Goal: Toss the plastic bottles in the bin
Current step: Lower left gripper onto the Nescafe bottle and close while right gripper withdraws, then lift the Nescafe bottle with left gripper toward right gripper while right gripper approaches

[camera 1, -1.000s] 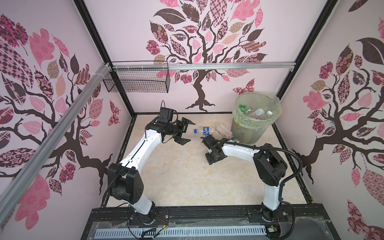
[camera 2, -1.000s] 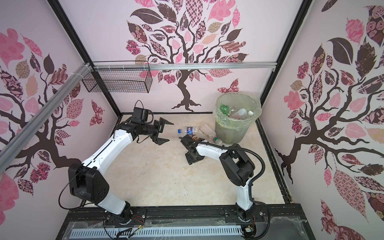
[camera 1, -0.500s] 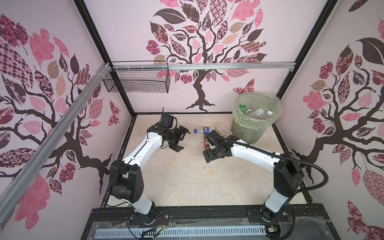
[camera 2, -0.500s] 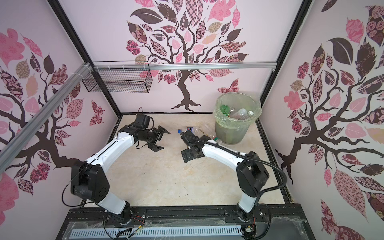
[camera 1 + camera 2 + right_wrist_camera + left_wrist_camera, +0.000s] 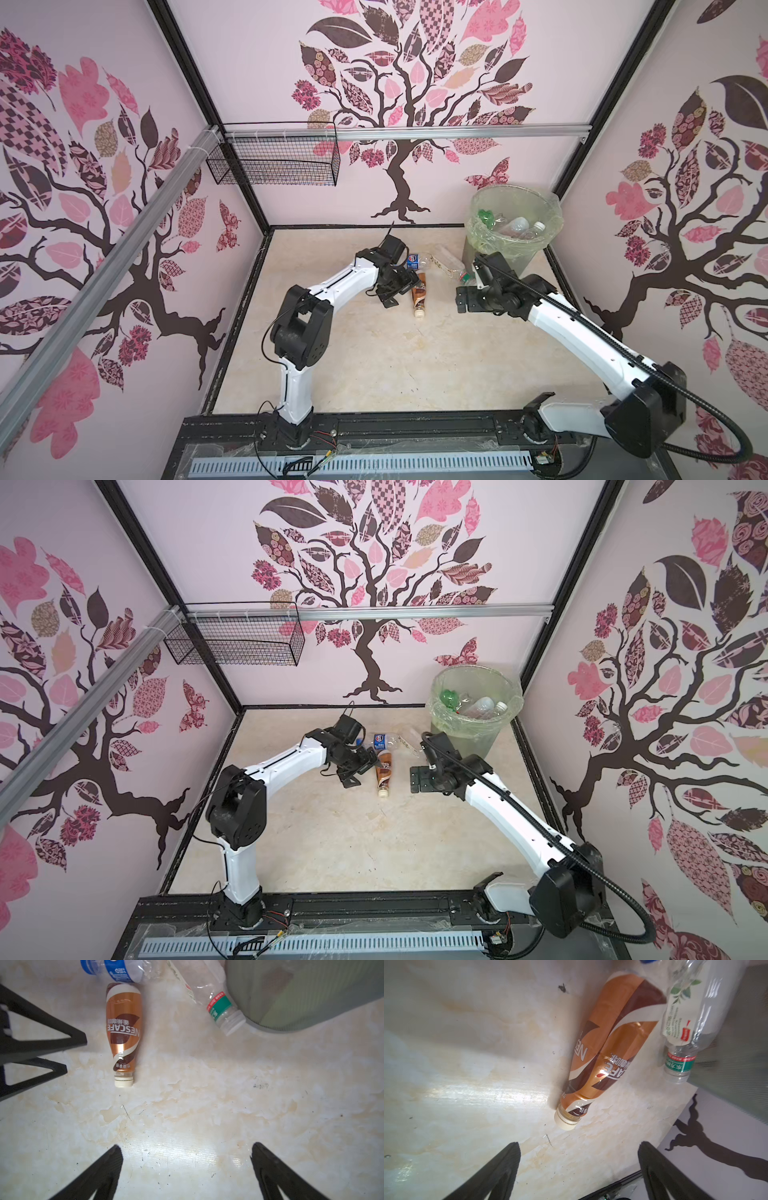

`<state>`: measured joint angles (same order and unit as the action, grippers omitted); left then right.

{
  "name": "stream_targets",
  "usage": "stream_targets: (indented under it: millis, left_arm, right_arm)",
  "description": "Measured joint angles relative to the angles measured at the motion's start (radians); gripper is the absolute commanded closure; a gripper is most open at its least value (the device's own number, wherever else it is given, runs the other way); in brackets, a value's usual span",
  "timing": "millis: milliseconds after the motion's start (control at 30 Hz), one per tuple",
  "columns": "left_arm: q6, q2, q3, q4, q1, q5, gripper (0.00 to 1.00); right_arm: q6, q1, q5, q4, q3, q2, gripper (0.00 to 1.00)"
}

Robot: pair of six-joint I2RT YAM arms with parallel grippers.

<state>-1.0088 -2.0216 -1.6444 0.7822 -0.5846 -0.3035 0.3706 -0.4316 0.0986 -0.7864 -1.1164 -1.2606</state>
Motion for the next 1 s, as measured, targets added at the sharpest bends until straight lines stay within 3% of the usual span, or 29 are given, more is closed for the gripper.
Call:
stream_targets:
  millis: [100, 333, 633, 833, 1000]
  left_arm:
    - [0.068, -0.087, -0.096, 0.018, -0.035, 0.044, 0.13]
    - [0.197, -0.232, -0.233, 0.071, -0.06, 0.144, 0.21]
    - [0.331, -0.278, -0.253, 0.14, -0.126, 0.282, 0.3]
    - [0.376, -0.277, -0.226, 0.135, -0.185, 0.318, 0.54]
    - [0.394, -0.248, -0.177, 0.125, -0.18, 0.34, 0.63]
  right_arm:
    - [0.0, 0.064, -0.01, -0.017, 0.006, 0.037, 0.01]
    - [0.004, 0.061, -0.057, -0.041, 0.005, 0.055, 0.01]
    - [0.018, 0.061, -0.093, -0.068, 0.026, 0.077, 0.01]
    - [0.023, 0.061, -0.101, -0.071, 0.029, 0.078, 0.01]
    - [0.033, 0.061, -0.104, -0.07, 0.028, 0.078, 0.01]
